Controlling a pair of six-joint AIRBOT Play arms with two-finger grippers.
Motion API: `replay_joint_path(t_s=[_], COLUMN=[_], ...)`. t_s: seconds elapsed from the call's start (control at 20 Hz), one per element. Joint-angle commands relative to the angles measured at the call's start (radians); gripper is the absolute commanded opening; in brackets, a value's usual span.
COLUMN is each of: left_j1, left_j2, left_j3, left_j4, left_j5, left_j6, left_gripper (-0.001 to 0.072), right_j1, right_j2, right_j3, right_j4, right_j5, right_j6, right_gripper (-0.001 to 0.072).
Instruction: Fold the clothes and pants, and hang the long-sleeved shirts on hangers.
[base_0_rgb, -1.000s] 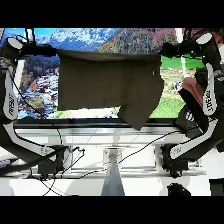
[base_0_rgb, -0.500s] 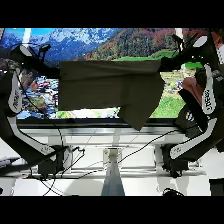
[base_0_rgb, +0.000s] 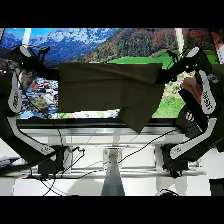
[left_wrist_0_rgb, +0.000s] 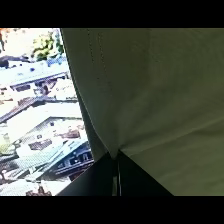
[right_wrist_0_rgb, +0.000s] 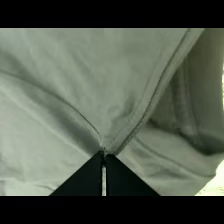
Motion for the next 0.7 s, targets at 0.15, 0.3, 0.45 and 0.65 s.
replay_joint_path(t_s=[0.15,0.3,0.45,0.65], left_j1=[-0.005,-0.002,0.000,0.034], left_j2=[0.008,0.009,0.032,0.136], left_j3=[0.000,0.000,0.001,0.001], left_j4=[-0.041,-0.044,-0.043,-0.043], left_j5=[-0.003,-0.013,-0.071,-0.179], left_j6=[-0.001,-0.001,-0.001,0.000], left_gripper=[0.0014,0.0232,0.0513,0.0023], right_j1=[0.001,0.001,0.000,-0.013], right_j2=[0.000,0.001,0.016,0.110], right_j3=[-0.017,-0.016,-0.016,-0.017], right_j4=[-0.007,-0.007,-0.012,-0.068], right_j5=[-0.143,-0.136,-0.112,-0.072], right_j6=[0.090,0.100,0.101,0.101], right_gripper=[0.0161,0.0632,0.0627,0.0622])
